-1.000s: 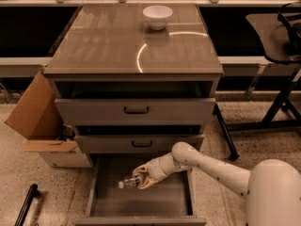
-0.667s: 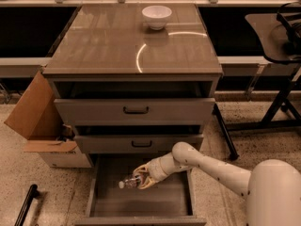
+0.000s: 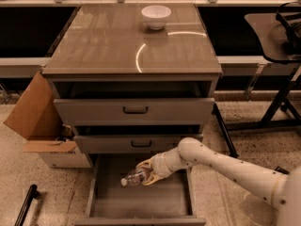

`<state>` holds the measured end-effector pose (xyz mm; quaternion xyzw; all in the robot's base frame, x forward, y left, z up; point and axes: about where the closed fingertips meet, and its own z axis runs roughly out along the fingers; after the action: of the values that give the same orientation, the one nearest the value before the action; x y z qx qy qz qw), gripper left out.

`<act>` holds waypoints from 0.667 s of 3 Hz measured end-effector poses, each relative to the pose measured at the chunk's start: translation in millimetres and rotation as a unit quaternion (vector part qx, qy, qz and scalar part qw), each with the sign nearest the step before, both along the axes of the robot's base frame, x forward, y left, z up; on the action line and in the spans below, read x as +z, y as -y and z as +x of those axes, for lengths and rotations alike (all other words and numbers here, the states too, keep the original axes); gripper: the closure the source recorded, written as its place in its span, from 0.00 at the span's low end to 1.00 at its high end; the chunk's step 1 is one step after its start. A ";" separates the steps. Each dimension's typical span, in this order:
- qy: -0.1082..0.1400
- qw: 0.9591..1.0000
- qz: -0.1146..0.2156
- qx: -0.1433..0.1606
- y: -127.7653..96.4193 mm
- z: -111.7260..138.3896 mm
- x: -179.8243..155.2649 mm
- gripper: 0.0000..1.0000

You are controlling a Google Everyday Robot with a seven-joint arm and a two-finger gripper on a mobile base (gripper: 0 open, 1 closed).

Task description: Pick water bottle from bottom drawer and place on counter

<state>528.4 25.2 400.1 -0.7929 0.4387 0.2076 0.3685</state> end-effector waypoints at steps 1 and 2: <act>0.065 0.998 -0.019 0.013 17.7 -26.2 77.0 1.00; 0.126 0.992 -0.030 0.013 43.0 -49.1 149.8 1.00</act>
Offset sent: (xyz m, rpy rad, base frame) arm -0.0792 -0.0640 0.2348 -0.0708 -0.3892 0.0501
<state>479.3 -17.8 550.0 -0.8290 0.3844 0.0978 0.3942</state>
